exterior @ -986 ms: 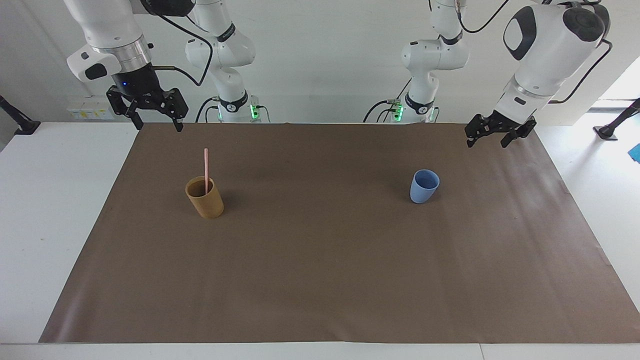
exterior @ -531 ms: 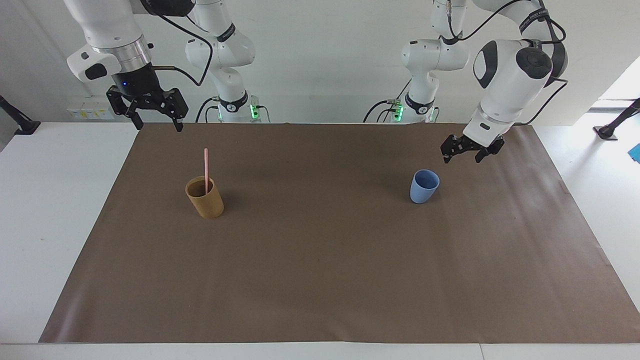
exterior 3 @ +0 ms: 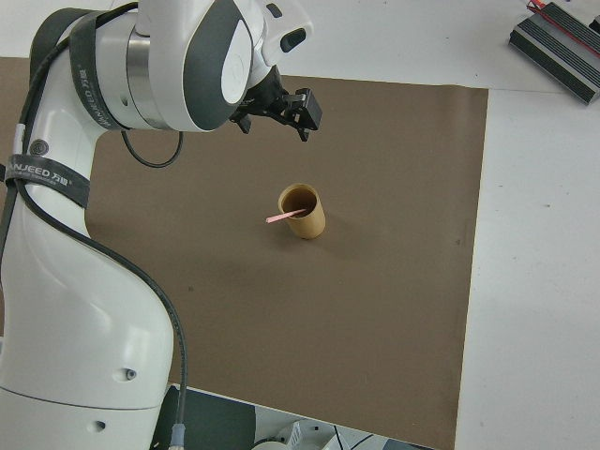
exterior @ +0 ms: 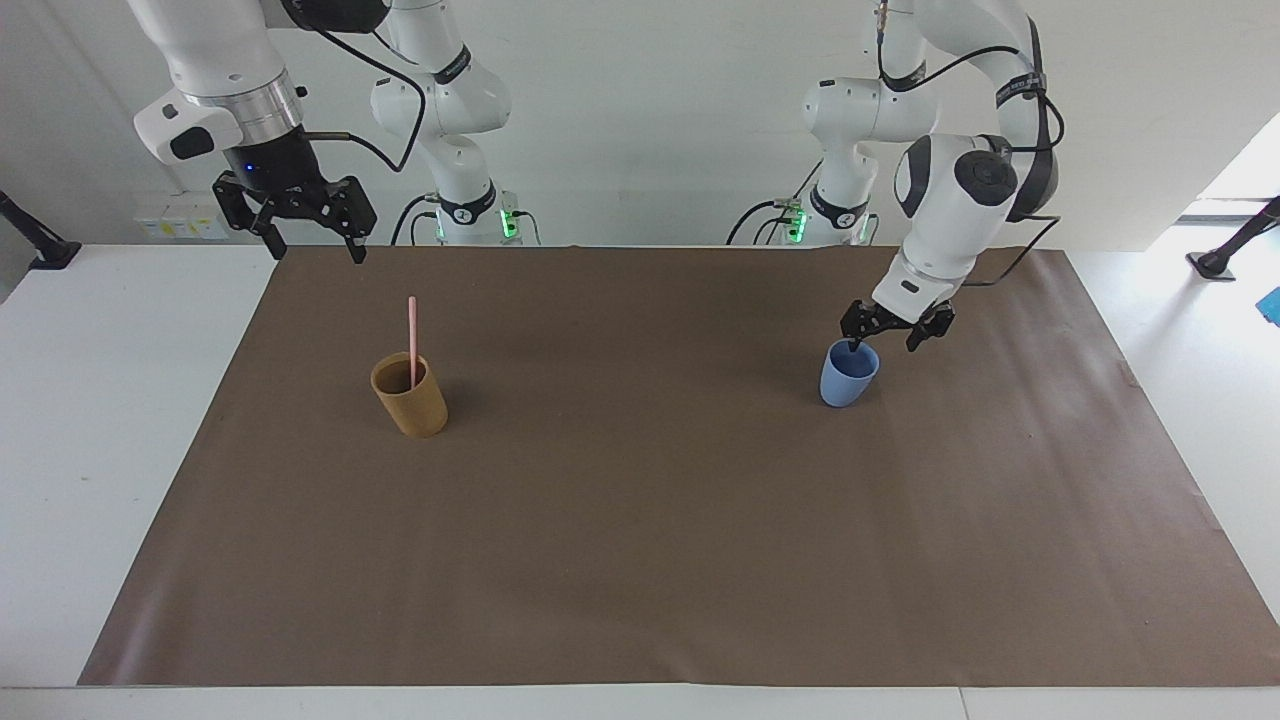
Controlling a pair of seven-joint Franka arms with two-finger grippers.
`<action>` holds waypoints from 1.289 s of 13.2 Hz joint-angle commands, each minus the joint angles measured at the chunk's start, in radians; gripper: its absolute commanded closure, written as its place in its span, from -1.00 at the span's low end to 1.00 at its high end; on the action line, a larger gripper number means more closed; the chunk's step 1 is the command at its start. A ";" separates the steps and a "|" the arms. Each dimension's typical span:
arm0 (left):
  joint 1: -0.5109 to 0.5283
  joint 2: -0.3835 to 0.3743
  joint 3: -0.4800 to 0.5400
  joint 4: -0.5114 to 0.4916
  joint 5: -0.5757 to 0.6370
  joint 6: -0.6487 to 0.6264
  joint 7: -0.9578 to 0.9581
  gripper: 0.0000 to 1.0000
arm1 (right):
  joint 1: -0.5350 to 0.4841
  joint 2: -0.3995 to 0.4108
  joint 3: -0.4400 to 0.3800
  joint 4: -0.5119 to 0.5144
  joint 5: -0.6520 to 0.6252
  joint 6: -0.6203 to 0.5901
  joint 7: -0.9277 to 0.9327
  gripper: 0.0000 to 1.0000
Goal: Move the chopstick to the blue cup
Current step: 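Reach the left gripper down to grasp the blue cup rim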
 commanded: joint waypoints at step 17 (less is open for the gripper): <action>-0.098 0.112 0.008 0.374 0.009 -0.368 -0.030 1.00 | -0.010 0.007 0.007 0.016 0.002 -0.015 0.001 -1.00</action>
